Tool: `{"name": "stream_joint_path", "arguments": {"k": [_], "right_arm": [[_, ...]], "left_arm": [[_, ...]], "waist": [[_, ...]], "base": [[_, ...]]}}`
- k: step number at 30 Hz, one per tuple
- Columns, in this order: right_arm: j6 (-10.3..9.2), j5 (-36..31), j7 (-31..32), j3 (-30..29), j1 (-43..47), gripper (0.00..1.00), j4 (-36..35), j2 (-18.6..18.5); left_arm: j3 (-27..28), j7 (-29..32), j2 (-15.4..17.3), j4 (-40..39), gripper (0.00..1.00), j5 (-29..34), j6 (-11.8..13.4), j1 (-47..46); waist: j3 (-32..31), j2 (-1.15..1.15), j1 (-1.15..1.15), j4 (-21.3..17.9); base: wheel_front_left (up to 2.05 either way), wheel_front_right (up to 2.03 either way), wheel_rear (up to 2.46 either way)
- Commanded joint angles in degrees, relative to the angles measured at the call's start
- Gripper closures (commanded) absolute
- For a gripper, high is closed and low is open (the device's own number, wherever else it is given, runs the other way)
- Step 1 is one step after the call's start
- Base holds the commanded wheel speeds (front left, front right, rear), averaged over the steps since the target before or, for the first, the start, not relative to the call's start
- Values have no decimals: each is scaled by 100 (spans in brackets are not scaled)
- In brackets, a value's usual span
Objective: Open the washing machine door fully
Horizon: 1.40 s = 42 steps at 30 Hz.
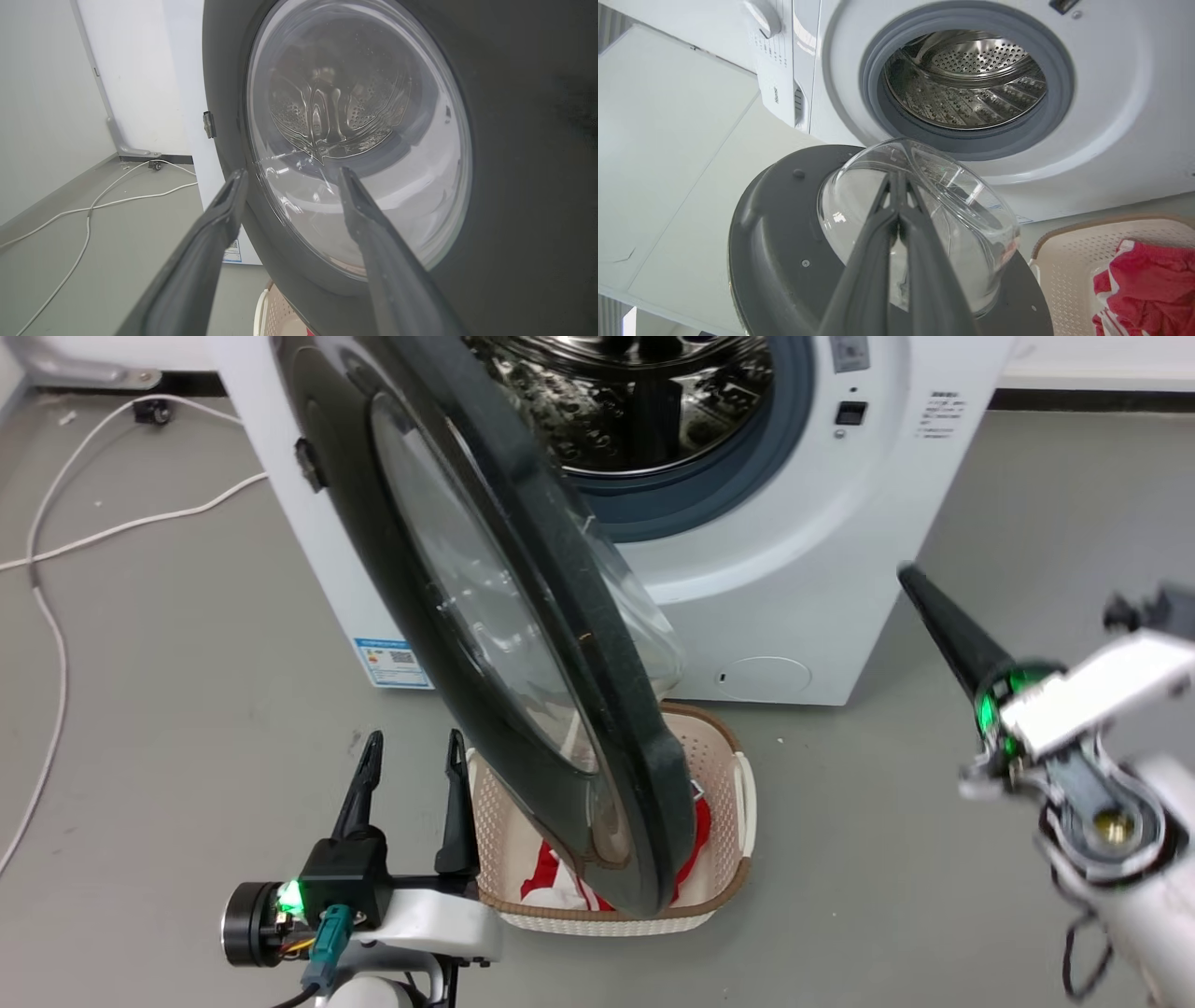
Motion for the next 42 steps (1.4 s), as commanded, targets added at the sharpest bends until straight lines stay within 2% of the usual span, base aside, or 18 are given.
{"name": "stream_joint_path", "arguments": {"k": [1,5,11,12,13,14,15,21,24,28,33,36,38,42], "right_arm": [[-1,30,-338,-107,487,100,-80,-13],[0,-25,-1057,-412,1368,100,-246,-58],[0,-314,-1322,-1084,2543,100,-397,258],[0,-499,-1330,-1334,2701,82,-334,319],[0,-704,-1327,-1569,2860,57,-283,465],[0,-916,-1321,-1794,2991,5,-265,650],[0,-1207,-1323,-2028,3110,0,-257,799],[0,-3270,-1326,-3284,3624,0,-369,1619],[0,-4296,-1327,-3731,3753,0,-520,2004],[-1,-5700,-1327,-4207,3890,0,-837,2324],[-1,-7740,-1328,-4423,4101,0,-1453,2509],[0,-8638,-1328,-4350,4218,0,-1782,2593],[-2,-8774,-1311,-4309,4263,0,-1839,2635],[-1,-9530,-1301,-4165,4414,0,-2111,2699]], "left_arm": [[45,-15,0,0,0,37,-11,77],[155,-15,0,1,0,86,-63,137],[280,-15,0,-2,0,121,-116,260],[290,-15,1,-1,0,123,-124,266],[297,-15,0,-5,0,127,-129,273],[307,-15,0,-11,0,129,-128,290],[310,-15,0,-9,0,129,-138,312],[307,-15,-1,34,0,131,-189,347],[303,-15,0,44,0,137,-203,335],[313,-15,-1,43,0,145,-211,341],[339,-15,-1,54,0,157,-223,353],[359,-15,0,56,0,182,-243,352],[368,-15,0,55,0,189,-250,350],[395,-15,0,63,0,205,-266,342]], "waist": [[-34,0,0,-88],[-91,0,0,-163],[-195,0,0,-238],[-214,0,0,-243],[-232,0,0,-249],[-249,0,0,-258],[-265,0,0,-262],[-332,0,0,-258],[-358,0,0,-255],[-374,0,0,-269],[-396,0,0,-281],[-400,0,0,-280],[-400,0,0,-278],[-411,0,0,-262]], "base": [[0,0,0],[0,0,0],[0,0,0],[0,0,0],[0,0,0],[0,0,0],[0,0,0],[0,0,0],[0,0,0],[0,0,0],[0,0,0],[0,0,0],[0,0,0],[0,0,0]]}}
